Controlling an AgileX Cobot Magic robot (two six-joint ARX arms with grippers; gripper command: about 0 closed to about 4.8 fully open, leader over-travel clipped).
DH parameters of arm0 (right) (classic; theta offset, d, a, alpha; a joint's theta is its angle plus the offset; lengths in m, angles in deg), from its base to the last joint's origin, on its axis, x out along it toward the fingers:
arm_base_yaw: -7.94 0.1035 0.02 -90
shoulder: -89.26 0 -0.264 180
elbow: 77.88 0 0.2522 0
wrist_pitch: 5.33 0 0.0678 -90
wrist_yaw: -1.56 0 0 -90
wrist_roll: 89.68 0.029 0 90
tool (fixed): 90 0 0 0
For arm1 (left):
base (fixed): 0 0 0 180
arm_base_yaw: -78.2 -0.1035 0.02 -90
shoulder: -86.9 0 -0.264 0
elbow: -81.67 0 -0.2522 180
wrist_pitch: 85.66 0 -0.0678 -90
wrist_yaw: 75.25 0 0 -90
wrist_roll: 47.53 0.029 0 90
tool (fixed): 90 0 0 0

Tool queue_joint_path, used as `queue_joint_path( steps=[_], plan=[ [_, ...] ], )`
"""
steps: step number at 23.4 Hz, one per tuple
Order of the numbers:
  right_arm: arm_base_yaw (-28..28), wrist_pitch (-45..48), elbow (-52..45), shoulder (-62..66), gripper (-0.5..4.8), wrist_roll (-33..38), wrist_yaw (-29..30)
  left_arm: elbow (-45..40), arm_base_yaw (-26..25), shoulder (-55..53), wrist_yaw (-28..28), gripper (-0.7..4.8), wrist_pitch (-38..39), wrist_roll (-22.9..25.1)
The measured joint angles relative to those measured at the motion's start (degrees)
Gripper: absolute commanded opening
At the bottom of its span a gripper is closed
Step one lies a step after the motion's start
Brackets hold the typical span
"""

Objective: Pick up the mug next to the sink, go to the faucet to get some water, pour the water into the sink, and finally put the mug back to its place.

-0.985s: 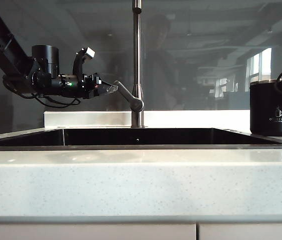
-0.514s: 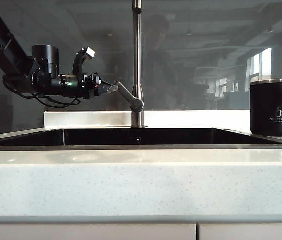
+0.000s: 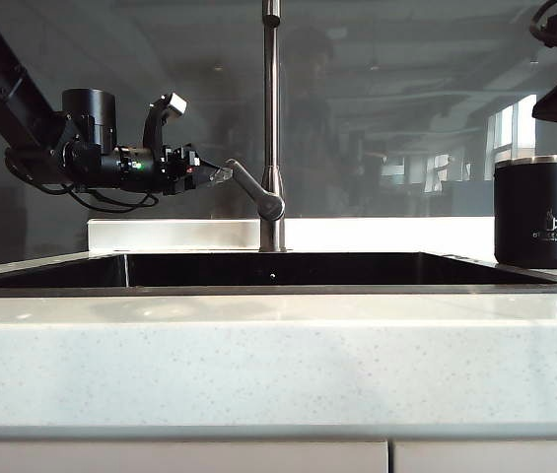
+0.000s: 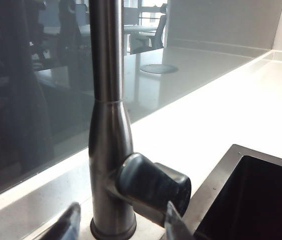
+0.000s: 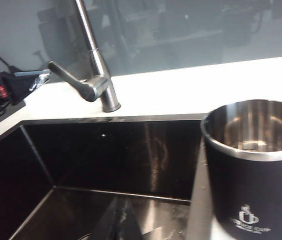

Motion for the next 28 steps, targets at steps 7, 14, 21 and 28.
queue_joint_path(
  steps=[7,14,21,28],
  plan=[
    [0.0,-0.8,0.0,0.0,-0.08,0.0,0.0,0.0,0.0,0.0,0.0,2.1,0.0,0.0],
    [-0.6,-10.4,0.0,-9.0,-0.08,-0.4,-1.4,0.0,0.1,0.0,0.0,2.1,0.2,0.0],
    [-6.3,-18.4,-6.9,-23.9,-0.08,-0.7,-2.2,0.0,0.0,0.0,0.0,2.1,0.2,0.0],
    [-13.5,-29.4,-8.9,-38.5,-0.08,-2.6,-2.5,0.0,0.0,0.0,0.0,2.1,0.3,0.0]
  ],
)
